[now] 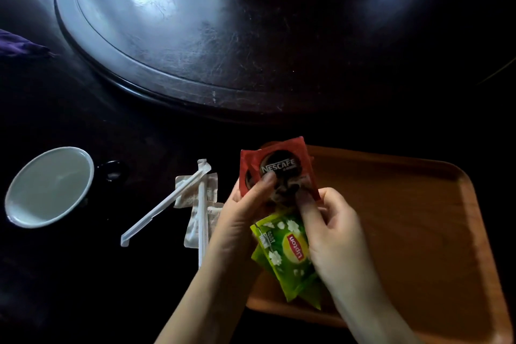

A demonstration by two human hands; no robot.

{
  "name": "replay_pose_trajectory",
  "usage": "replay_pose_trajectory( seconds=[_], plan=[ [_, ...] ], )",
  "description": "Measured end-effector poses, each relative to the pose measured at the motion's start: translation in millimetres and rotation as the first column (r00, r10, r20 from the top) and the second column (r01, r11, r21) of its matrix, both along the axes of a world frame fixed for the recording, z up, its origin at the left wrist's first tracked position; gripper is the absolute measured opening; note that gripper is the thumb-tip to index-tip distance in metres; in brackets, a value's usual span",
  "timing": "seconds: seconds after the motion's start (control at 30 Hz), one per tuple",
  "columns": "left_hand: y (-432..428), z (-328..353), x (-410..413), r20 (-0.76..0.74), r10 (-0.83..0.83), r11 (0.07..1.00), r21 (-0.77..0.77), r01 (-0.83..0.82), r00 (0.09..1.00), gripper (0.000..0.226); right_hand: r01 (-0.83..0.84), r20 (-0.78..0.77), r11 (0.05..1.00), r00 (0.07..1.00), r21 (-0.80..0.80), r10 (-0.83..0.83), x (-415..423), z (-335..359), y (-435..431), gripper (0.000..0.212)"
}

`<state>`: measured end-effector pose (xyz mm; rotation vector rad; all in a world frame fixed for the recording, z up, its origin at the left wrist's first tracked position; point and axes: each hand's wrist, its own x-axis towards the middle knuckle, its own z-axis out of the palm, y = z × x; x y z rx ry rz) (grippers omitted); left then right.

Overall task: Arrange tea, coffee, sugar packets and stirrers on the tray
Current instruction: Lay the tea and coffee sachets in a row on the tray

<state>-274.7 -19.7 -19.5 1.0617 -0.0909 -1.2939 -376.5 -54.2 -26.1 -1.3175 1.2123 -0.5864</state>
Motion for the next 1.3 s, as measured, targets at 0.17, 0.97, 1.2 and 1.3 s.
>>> replay_pose_trajectory(
  seconds=[0.17,0.97,1.2,1.3],
  plan=[
    [5.0,1.1,15.1,0.11,0.3,0.953,0.017,-0.303,0.948,0.015,0.128,-0.026,0.978,0.991,-0.163,-0.134,-5.6,4.9,-13.3,0.045],
    [50.6,-1.4,5.3,0.248,0.302,0.937,0.099,-0.334,0.92,0.017,0.377,-0.053,0.926,0.925,0.008,-0.376,11.9,-15.2,-37.4,0.02],
    [60.3,-3.1,29.1,0.281,0.309,0.925,0.133,-0.356,0.909,0.016,0.251,-0.042,0.95,0.968,0.185,-0.248,0.3,-11.6,-51.1,0.012],
    [58.8,-2.2,29.7,0.269,0.303,0.93,0.126,-0.346,0.914,0.016,0.164,-0.257,0.984,0.95,-0.075,-0.178,-1.6,-11.7,-41.3,0.015]
  ],
)
